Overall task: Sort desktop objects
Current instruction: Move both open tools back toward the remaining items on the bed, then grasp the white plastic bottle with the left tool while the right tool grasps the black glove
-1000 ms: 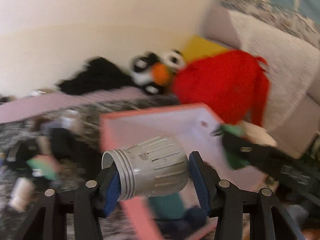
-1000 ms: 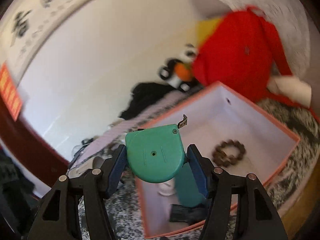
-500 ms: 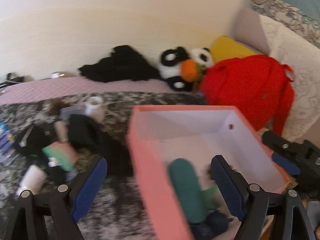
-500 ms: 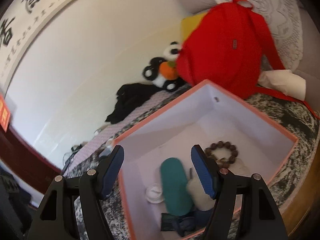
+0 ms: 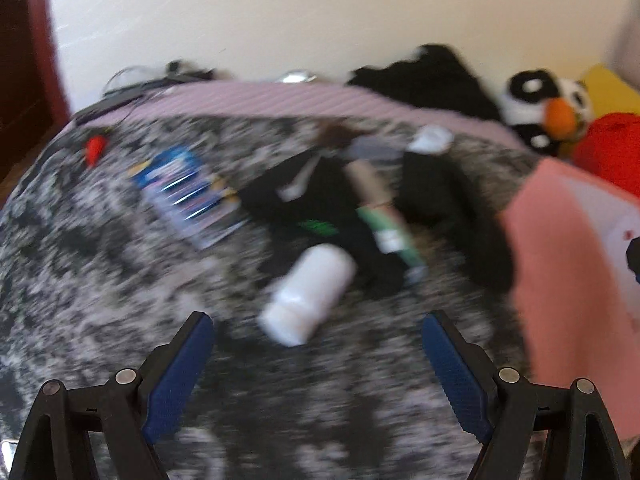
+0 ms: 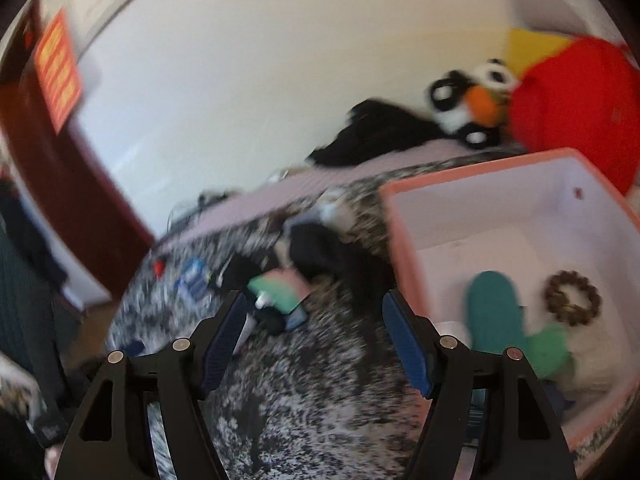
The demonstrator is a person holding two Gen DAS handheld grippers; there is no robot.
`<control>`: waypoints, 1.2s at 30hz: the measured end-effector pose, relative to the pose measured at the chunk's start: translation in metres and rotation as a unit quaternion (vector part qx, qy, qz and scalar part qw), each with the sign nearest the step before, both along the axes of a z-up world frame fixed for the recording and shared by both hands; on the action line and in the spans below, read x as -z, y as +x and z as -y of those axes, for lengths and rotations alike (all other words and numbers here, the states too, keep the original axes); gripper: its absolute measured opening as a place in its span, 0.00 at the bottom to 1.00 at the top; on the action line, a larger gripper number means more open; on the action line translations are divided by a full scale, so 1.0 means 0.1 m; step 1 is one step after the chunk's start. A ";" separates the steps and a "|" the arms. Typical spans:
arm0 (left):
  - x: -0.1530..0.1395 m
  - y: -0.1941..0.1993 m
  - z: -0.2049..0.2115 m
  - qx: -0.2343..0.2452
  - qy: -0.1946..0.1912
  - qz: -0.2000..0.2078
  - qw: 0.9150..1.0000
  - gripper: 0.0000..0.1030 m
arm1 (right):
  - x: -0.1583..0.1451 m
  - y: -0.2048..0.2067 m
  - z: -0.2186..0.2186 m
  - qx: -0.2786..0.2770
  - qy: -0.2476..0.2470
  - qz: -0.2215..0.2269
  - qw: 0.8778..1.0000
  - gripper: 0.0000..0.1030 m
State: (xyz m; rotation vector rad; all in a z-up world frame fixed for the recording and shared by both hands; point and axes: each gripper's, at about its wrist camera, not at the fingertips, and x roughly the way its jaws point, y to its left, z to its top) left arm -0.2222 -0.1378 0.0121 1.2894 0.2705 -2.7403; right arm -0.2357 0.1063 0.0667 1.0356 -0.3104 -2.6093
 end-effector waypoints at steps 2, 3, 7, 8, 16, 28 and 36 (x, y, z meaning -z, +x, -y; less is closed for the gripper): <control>0.12 -0.04 0.11 -0.001 -0.005 0.009 1.000 0.86 | 0.15 -0.08 0.29 -0.025 0.032 0.003 0.999 0.71; 0.20 -0.08 0.15 0.001 -0.007 0.016 1.000 0.86 | 0.24 -0.13 0.44 -0.035 0.052 0.003 0.998 0.71; 0.47 -0.29 0.21 0.008 -0.007 0.046 0.999 0.86 | 0.56 -0.31 0.87 -0.060 0.117 -0.005 0.991 0.71; 0.51 -0.33 0.20 0.011 -0.009 0.051 0.999 0.86 | 0.64 -0.36 0.94 -0.063 0.128 -0.004 0.990 0.71; 0.82 -0.64 0.19 0.023 -0.028 0.081 0.996 0.86 | 1.12 -0.89 1.10 -0.074 0.116 0.043 0.989 0.70; 1.08 -0.99 0.10 0.018 -0.041 0.098 0.994 0.81 | 1.37 -1.34 1.23 -0.074 0.130 0.036 0.988 0.16; 0.81 -0.89 0.02 0.014 -0.015 0.062 0.998 0.43 | 1.03 -1.22 0.93 -0.068 0.090 0.031 0.993 0.11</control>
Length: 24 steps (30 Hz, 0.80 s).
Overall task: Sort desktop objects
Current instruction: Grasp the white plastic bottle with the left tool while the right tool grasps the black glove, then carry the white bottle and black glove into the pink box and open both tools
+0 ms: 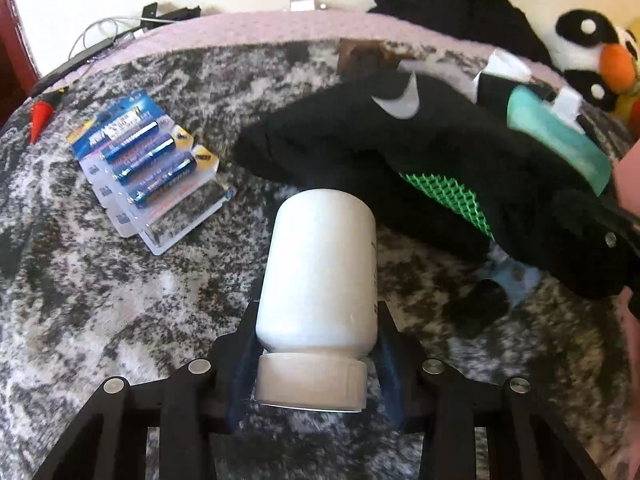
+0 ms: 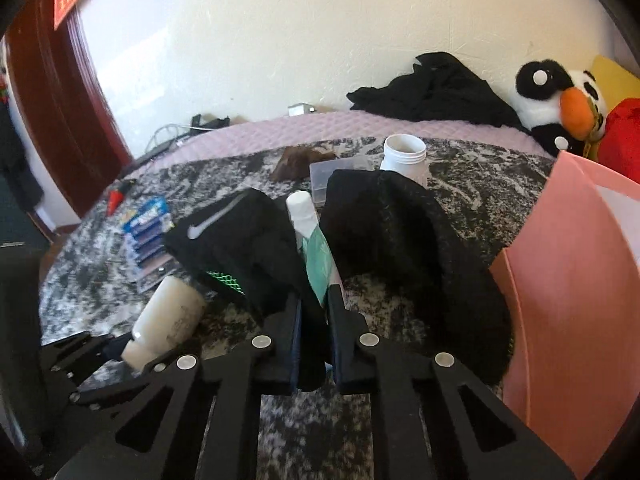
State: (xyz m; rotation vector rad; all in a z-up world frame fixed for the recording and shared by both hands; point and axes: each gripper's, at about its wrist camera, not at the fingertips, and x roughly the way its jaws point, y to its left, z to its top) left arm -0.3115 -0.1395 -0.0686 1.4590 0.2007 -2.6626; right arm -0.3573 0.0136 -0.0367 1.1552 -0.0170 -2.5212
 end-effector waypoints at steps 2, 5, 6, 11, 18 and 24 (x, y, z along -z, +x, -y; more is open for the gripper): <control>-0.11 0.07 -0.01 -0.001 0.003 -0.011 1.000 0.43 | -0.08 0.07 -0.07 -0.002 -0.013 0.006 1.000 0.10; -0.34 0.24 -0.04 -0.007 0.005 -0.034 0.999 0.43 | -0.21 0.19 -0.17 -0.007 -0.033 0.015 0.999 0.09; -0.41 0.30 -0.04 -0.009 0.005 -0.040 0.999 0.43 | -0.25 0.23 -0.20 -0.009 -0.038 0.015 0.999 0.09; -0.62 0.51 0.01 -0.020 0.009 -0.059 0.998 0.43 | -0.47 0.51 -0.32 -0.022 -0.058 0.013 0.998 0.08; -1.00 0.83 0.01 -0.030 0.004 -0.091 0.995 0.43 | -1.02 0.98 -0.51 -0.039 -0.090 -0.032 0.995 0.08; -1.40 1.10 -0.06 -0.032 0.004 -0.131 0.991 0.43 | -1.46 1.35 -0.72 -0.047 -0.116 -0.075 0.989 0.08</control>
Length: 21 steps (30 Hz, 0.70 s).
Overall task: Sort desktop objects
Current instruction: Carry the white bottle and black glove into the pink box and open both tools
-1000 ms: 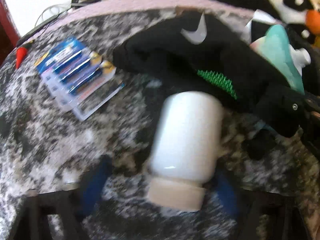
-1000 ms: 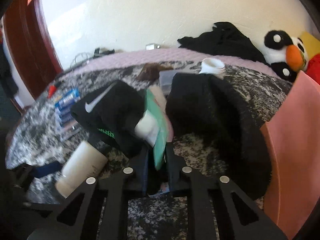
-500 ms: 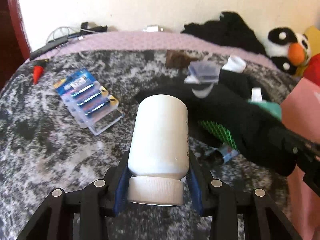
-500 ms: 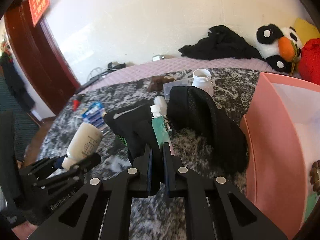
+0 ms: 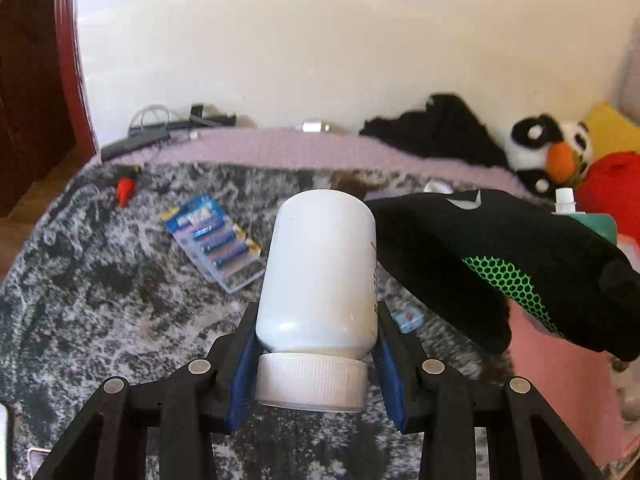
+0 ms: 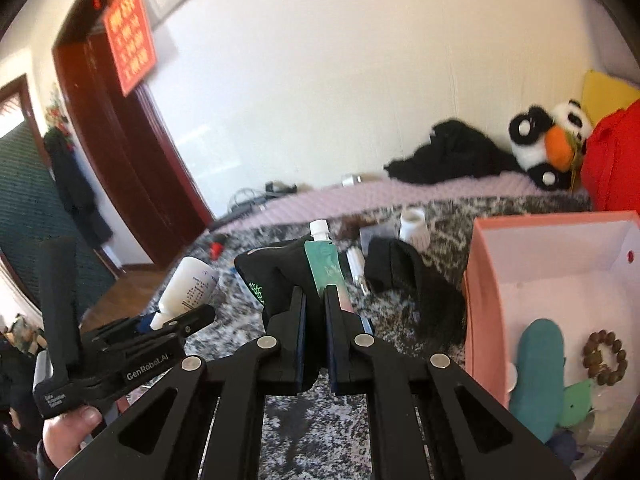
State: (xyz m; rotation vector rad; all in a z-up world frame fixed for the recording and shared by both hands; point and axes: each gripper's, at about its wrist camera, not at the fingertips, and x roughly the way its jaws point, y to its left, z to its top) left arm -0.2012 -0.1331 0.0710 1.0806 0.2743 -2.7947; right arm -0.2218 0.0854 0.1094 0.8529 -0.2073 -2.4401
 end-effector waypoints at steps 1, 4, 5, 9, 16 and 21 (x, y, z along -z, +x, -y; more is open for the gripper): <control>-0.05 0.04 -0.02 0.001 -0.001 -0.006 1.000 0.43 | -0.06 0.06 -0.03 0.000 -0.002 -0.007 1.000 0.08; -0.21 0.12 -0.10 0.010 -0.004 -0.024 1.000 0.43 | -0.22 0.22 -0.13 0.002 -0.009 -0.025 1.000 0.08; -0.25 0.15 -0.14 0.014 -0.004 -0.029 0.999 0.43 | -0.27 0.27 -0.17 0.003 -0.011 -0.030 0.999 0.08; -0.40 0.18 -0.35 0.034 -0.002 -0.046 0.998 0.43 | -0.55 0.49 -0.45 0.020 -0.027 -0.063 0.997 0.08; -0.66 0.16 -0.92 0.092 0.011 -0.075 0.993 0.43 | -0.91 0.79 -1.11 0.090 -0.041 -0.109 0.989 0.08; -0.77 0.09 -1.46 0.150 0.020 -0.088 0.985 0.43 | -1.06 0.89 -1.69 0.160 -0.044 -0.120 0.979 0.08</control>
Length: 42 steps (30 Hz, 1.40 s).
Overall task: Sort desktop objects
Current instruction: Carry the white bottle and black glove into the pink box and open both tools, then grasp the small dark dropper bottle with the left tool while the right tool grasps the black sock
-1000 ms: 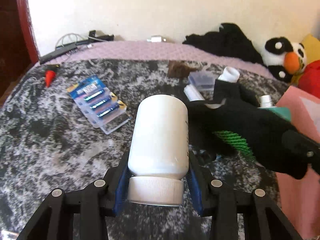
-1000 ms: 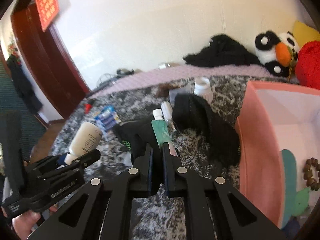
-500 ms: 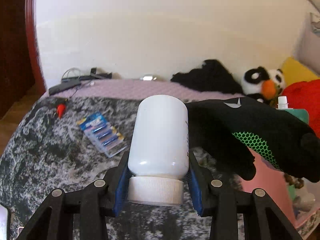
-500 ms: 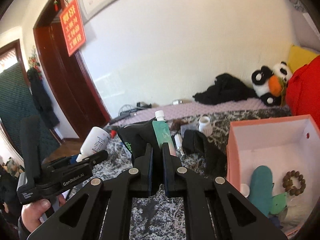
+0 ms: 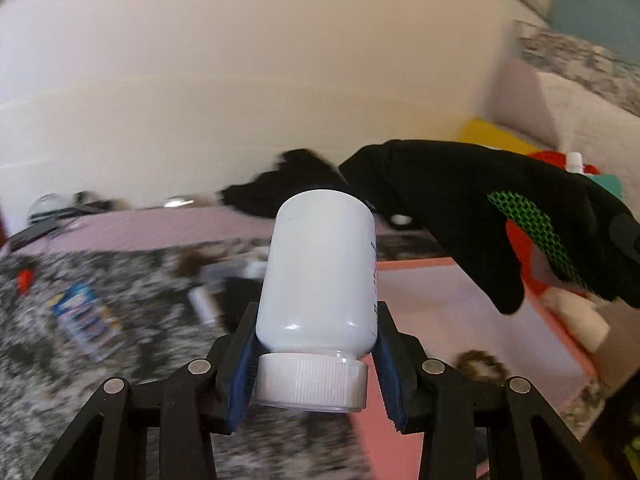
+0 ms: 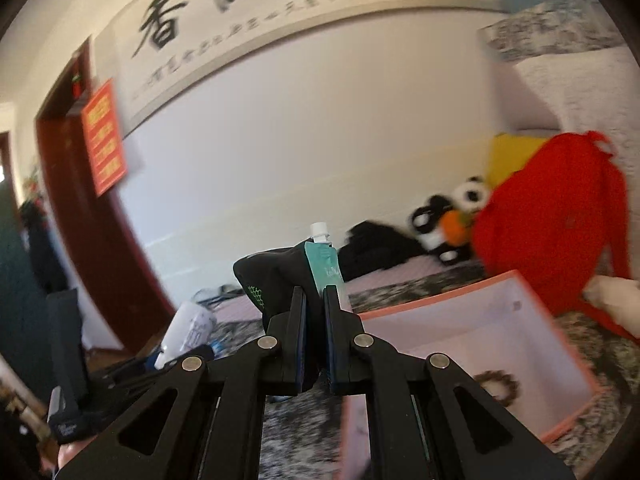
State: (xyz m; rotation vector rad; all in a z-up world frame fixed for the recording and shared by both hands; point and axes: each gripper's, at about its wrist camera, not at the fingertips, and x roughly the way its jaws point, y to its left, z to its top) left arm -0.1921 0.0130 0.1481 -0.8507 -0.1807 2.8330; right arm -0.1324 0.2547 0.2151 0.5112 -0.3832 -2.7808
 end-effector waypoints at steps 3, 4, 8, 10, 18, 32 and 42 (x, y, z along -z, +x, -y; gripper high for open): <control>0.00 -0.08 -0.36 0.041 0.008 0.002 0.999 0.43 | 0.01 0.02 -0.28 0.040 0.003 0.001 0.999 0.08; 0.02 -0.12 -0.50 0.061 0.011 0.009 0.998 0.43 | 0.03 0.00 -0.37 0.054 0.003 0.005 0.999 0.08; 0.18 -0.26 -0.92 0.123 0.025 0.051 0.991 0.77 | 0.20 -0.13 -0.73 0.110 -0.018 0.058 0.992 0.23; 0.19 -0.27 -0.95 0.119 0.031 0.052 0.991 0.85 | 0.30 -0.20 -0.88 0.149 -0.028 0.090 0.984 0.65; 0.21 -0.33 -0.26 0.033 0.060 0.051 0.996 0.85 | 0.33 -0.25 -0.86 0.146 -0.058 0.079 0.984 0.75; 1.18 -0.48 1.06 -0.102 0.046 0.156 0.981 0.85 | 0.75 -0.71 0.43 0.028 -0.028 0.121 0.992 0.75; 2.01 -0.96 0.98 -0.092 0.045 0.228 0.968 0.85 | 1.69 -1.70 1.63 -0.033 0.066 0.223 0.972 0.75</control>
